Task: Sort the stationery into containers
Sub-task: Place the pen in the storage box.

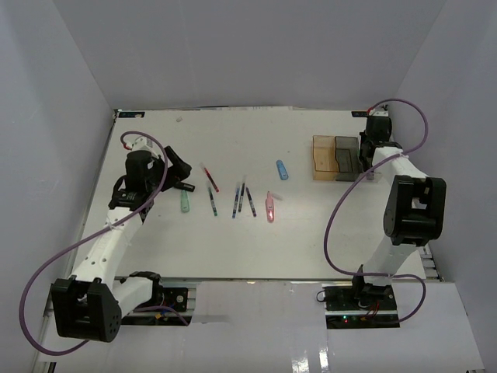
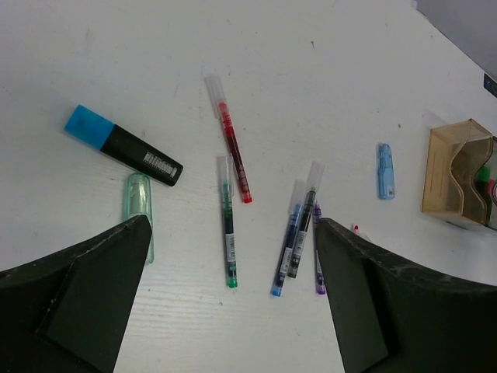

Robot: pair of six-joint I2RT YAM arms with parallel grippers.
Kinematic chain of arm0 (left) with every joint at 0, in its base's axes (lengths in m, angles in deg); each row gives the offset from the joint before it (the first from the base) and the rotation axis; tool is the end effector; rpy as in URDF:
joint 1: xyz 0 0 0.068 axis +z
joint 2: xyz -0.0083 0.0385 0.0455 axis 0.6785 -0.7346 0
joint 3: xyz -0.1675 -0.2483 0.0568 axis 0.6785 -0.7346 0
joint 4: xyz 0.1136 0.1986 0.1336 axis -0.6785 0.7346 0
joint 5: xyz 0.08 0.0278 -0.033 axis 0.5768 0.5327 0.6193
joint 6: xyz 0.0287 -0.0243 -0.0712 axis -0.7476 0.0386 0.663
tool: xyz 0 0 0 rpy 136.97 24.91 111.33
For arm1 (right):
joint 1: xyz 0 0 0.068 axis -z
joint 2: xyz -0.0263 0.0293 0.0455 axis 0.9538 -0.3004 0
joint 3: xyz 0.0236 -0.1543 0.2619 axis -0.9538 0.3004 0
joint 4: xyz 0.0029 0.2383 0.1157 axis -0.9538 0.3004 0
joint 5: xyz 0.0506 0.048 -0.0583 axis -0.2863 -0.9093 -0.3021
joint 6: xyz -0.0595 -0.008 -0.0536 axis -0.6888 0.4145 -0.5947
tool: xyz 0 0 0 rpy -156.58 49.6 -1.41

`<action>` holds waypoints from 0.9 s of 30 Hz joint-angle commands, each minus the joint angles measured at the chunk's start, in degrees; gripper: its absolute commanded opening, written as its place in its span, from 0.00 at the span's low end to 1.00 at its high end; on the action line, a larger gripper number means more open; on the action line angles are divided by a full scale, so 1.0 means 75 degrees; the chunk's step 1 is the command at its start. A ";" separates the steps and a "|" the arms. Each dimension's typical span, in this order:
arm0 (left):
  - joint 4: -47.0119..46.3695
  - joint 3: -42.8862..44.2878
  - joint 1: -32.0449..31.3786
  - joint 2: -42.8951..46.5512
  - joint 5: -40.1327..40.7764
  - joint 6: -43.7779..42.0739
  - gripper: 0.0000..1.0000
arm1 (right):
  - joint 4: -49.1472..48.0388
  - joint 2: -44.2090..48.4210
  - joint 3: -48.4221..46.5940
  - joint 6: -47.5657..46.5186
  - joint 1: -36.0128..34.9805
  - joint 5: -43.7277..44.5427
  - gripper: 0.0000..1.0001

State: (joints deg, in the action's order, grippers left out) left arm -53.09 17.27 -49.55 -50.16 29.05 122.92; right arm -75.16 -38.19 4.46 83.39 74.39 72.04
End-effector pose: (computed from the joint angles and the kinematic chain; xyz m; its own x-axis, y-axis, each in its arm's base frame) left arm 0.2527 -0.0342 0.2924 -0.5270 -0.4842 -0.6984 -0.1419 0.8604 -0.4895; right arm 0.4238 -0.0384 0.2473 -0.6571 -0.0313 -0.7532 0.2642 0.9262 -0.2690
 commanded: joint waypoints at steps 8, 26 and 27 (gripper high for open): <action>0.0066 0.0072 0.0453 -0.0232 -0.0282 0.0113 0.98 | -0.0050 -0.0921 -0.0696 0.0113 0.0137 0.0224 0.39; 0.0522 0.0516 0.0770 -0.1649 0.1252 0.1634 0.98 | -0.0106 0.3681 0.1060 0.1155 -0.0202 -0.2642 0.90; 0.0593 0.0645 0.0770 -0.1940 0.1369 0.1717 0.98 | -0.0305 0.4252 0.1317 0.1203 -0.0225 -0.3088 0.92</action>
State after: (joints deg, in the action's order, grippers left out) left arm -50.90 18.41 -44.16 -62.03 34.51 131.51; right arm -74.38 -12.39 9.80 89.62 73.67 60.48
